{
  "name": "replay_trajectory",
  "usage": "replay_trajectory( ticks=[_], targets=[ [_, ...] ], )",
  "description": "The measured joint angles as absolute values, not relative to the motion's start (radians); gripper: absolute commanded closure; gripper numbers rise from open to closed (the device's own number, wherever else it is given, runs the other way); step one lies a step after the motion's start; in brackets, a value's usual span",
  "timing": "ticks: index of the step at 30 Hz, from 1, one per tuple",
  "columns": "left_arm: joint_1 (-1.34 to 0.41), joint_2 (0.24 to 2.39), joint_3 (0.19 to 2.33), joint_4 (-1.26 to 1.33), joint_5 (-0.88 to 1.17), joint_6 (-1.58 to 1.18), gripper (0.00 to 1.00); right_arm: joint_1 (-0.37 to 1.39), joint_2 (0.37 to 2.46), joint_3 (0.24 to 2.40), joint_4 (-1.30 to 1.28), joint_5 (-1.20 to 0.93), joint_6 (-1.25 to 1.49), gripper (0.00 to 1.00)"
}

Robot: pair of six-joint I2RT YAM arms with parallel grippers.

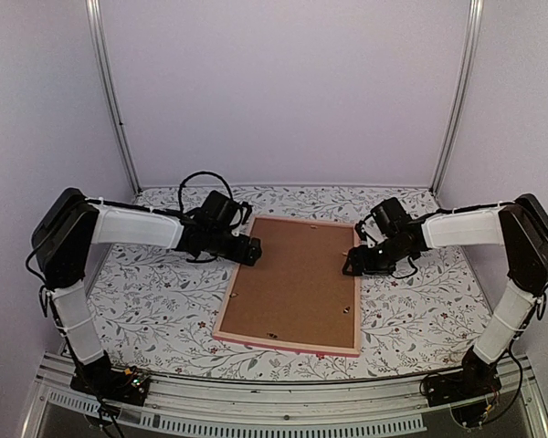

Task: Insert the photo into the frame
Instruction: Place the photo frame at the center of the board.

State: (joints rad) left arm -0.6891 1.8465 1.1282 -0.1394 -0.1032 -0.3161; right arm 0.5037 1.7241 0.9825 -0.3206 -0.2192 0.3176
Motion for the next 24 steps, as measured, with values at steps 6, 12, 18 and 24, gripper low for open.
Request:
replay_trajectory(
  ticks=[6,12,18,24],
  targets=[
    [-0.684,1.975,1.327,-0.181,-0.069,-0.196,0.08,0.504,1.723,0.989,-0.321,-0.21,0.314,0.27],
    [-0.681,2.108,1.478,-0.241,-0.068,-0.112,0.08,0.504,1.723,0.989,-0.32,-0.21,0.313,0.26],
    [-0.678,2.194,1.549,-0.282,-0.059,-0.065,0.08,0.504,1.723,0.989,-0.319,-0.21,0.311,0.26],
    [-0.673,2.216,1.569,-0.286,-0.059,-0.051,0.08,0.504,1.723,0.974,-0.311,-0.211,0.31,0.26]
  ],
)
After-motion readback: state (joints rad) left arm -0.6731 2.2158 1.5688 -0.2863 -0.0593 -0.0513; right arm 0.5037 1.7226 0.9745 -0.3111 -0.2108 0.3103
